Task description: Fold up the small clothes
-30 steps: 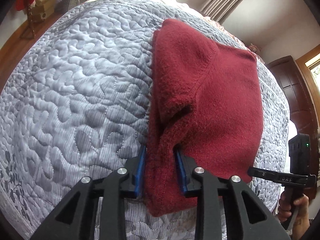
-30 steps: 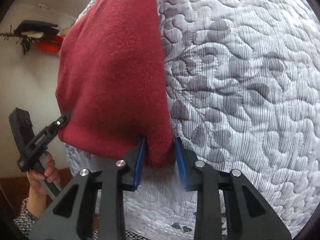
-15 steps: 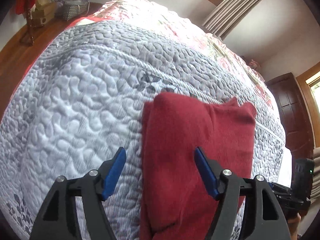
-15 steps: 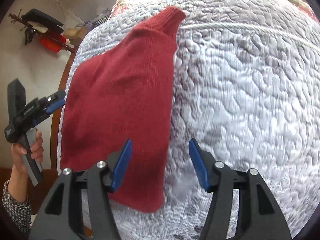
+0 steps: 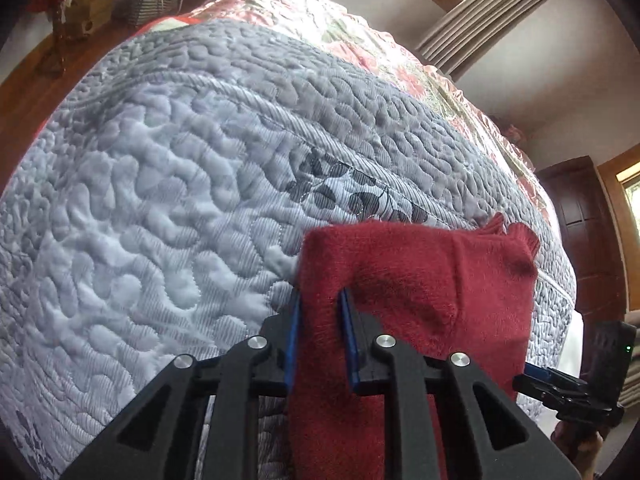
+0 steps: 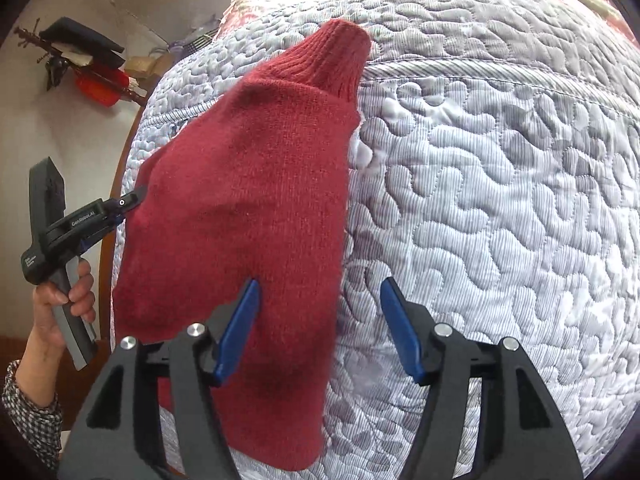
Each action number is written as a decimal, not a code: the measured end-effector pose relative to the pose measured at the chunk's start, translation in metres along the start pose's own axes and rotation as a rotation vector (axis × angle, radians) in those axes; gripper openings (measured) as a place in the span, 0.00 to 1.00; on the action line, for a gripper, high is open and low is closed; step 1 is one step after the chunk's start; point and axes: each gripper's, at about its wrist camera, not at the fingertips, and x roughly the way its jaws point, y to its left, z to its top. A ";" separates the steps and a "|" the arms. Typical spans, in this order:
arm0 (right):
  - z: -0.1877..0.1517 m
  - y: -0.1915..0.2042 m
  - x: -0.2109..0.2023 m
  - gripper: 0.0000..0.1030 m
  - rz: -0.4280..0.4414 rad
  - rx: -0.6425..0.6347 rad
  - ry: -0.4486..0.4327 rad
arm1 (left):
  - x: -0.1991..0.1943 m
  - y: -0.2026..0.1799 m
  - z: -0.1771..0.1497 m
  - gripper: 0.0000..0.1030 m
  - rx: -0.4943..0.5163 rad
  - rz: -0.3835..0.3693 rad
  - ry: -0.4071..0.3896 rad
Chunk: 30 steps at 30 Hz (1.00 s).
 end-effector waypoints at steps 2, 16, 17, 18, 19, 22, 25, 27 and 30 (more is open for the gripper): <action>0.001 0.002 0.002 0.61 0.003 -0.001 0.000 | -0.005 -0.003 0.000 0.29 0.005 -0.008 -0.002; -0.007 0.005 0.018 0.76 0.084 0.028 0.053 | -0.008 0.011 -0.046 0.82 0.002 -0.190 0.172; -0.008 0.004 0.020 0.76 0.085 0.032 0.059 | -0.005 0.009 -0.046 0.84 0.003 -0.209 0.177; -0.008 0.003 0.024 0.76 0.090 0.037 0.066 | -0.002 0.008 -0.045 0.84 0.007 -0.228 0.184; -0.008 0.003 0.026 0.76 0.096 0.043 0.070 | 0.003 0.006 -0.045 0.84 0.012 -0.242 0.195; -0.005 -0.001 0.033 0.77 0.132 0.071 0.086 | 0.017 0.000 -0.044 0.84 0.017 -0.289 0.238; 0.001 0.001 0.043 0.78 0.154 0.076 0.097 | 0.030 -0.011 -0.047 0.85 0.061 -0.301 0.285; 0.004 0.002 0.049 0.78 0.167 0.083 0.105 | 0.035 -0.015 -0.049 0.84 0.075 -0.305 0.291; 0.008 0.005 0.057 0.78 0.184 0.082 0.109 | 0.037 -0.018 -0.052 0.60 0.055 -0.321 0.306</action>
